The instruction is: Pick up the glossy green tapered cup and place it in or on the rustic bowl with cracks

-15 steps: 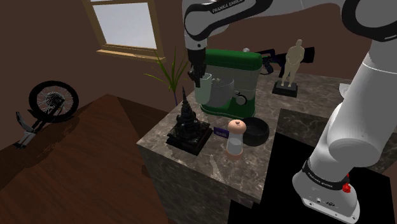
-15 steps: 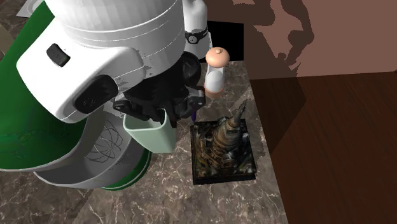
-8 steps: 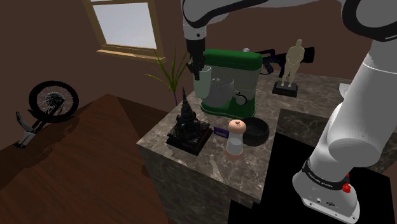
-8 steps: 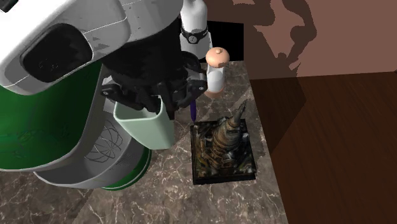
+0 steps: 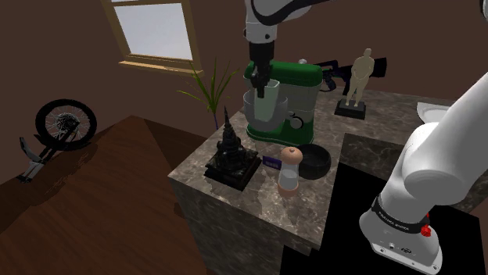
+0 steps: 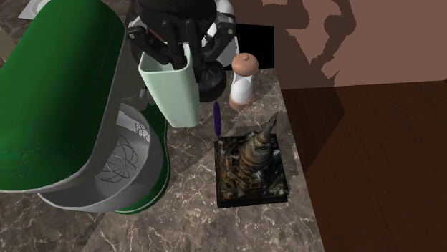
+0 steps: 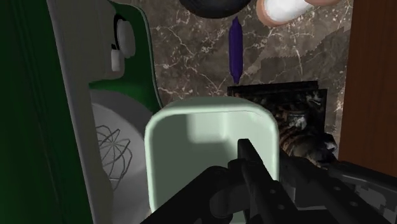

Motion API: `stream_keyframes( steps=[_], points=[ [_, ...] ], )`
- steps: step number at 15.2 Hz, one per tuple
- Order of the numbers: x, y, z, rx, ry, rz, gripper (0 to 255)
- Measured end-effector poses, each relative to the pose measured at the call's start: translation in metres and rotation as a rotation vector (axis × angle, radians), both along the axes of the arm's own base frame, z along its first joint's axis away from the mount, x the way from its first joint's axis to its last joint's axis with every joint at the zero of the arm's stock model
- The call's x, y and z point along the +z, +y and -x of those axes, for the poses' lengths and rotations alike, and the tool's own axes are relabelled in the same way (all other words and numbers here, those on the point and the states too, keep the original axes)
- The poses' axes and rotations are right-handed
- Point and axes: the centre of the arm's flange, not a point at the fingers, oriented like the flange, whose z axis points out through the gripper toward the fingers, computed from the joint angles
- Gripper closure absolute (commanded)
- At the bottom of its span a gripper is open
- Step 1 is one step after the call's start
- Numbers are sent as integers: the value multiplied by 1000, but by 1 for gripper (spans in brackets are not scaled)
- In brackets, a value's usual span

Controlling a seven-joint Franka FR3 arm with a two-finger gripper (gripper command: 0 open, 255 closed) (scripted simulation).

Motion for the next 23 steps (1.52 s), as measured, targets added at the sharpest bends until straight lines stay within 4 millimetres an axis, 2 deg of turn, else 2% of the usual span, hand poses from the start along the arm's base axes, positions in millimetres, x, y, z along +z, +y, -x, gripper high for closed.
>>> stream_keyframes(
  steps=[11,13,15,17,23],
  points=[
    [25,-3,138,0,-1,0,255],
    [35,-6,164,0,-1,0,255],
    [34,-6,187,0,-1,0,255],
    [30,-6,198,0,-1,0,255],
    [0,-6,202,0,0,0,255]
  ],
)
